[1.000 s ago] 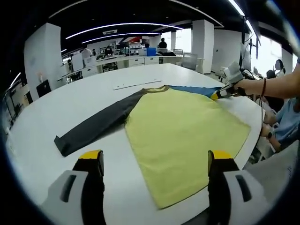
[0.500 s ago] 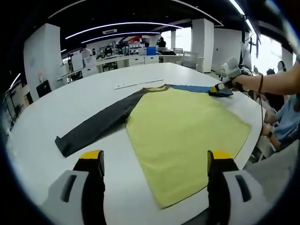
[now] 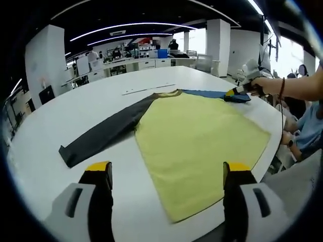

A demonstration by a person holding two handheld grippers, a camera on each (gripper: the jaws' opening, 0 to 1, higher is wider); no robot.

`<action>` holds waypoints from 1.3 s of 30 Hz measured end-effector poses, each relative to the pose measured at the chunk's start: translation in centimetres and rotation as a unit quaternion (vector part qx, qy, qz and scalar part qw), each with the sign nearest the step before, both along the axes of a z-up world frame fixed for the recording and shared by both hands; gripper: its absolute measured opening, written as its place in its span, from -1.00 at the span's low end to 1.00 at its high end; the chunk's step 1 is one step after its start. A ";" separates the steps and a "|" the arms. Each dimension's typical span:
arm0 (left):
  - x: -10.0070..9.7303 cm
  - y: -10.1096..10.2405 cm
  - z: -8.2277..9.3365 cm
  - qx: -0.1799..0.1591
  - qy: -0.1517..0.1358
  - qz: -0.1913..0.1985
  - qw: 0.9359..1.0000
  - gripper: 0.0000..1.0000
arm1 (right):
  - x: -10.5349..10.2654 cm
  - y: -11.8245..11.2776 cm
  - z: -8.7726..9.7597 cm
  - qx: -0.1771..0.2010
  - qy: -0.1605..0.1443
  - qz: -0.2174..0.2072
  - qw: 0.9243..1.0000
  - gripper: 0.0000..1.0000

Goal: Fold the garment on the visible template until the final outline fits inside the template.

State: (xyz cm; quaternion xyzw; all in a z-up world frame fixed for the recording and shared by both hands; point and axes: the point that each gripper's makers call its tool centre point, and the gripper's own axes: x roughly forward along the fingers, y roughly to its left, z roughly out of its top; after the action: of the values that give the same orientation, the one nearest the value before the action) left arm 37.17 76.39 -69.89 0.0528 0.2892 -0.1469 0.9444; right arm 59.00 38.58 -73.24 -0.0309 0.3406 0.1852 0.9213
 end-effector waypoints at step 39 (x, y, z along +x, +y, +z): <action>0.0 -0.7 -0.1 0.015 0.002 -0.020 1.000 0.76 | -6.0 -10.7 -2.2 0.025 0.063 -0.208 0.976 -0.47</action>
State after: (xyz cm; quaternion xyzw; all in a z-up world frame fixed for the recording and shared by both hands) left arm 37.18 75.72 -69.97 0.0728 0.2918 -0.1612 0.9400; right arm 53.05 27.90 -75.44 0.0753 0.3921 -0.0001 0.9168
